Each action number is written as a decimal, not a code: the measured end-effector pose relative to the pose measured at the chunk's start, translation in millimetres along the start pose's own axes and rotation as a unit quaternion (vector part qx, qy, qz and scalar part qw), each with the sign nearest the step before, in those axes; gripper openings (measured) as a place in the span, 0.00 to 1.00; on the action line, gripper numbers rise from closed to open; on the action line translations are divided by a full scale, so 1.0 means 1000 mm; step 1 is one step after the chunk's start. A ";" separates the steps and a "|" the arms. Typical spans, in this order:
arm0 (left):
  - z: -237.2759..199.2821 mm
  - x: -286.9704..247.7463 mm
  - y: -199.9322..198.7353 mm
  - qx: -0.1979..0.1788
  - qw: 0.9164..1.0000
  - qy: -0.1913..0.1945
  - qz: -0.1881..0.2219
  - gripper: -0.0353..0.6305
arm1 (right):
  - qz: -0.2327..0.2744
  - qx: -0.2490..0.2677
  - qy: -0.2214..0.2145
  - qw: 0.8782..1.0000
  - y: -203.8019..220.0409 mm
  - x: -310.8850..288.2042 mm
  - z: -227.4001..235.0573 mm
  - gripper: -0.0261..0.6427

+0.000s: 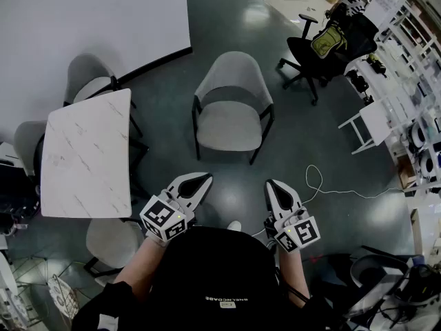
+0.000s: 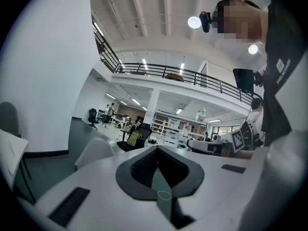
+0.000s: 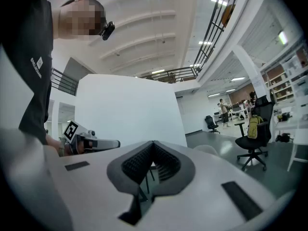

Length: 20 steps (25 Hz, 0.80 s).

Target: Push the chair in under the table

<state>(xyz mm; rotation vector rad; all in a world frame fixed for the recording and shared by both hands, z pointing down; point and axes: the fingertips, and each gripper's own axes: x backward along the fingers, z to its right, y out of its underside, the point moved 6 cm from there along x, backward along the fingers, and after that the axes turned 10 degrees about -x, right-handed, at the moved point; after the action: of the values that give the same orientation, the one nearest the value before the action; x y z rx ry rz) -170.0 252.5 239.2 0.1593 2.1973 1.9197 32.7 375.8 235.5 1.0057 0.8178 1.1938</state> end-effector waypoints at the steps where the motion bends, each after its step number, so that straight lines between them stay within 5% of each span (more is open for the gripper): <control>1: 0.004 0.000 0.002 0.004 1.000 -0.002 -0.001 0.06 | -0.003 -0.001 0.001 1.000 0.001 0.004 0.001 0.06; 20: 0.051 -0.052 0.029 0.031 0.998 -0.052 -0.035 0.06 | -0.008 -0.031 0.000 0.999 0.002 0.062 0.069 0.06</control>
<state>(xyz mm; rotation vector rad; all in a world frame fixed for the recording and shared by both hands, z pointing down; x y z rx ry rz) -109.3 293.9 266.3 0.1862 2.1672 1.7661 107.9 424.0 262.2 0.9465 0.7823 1.1999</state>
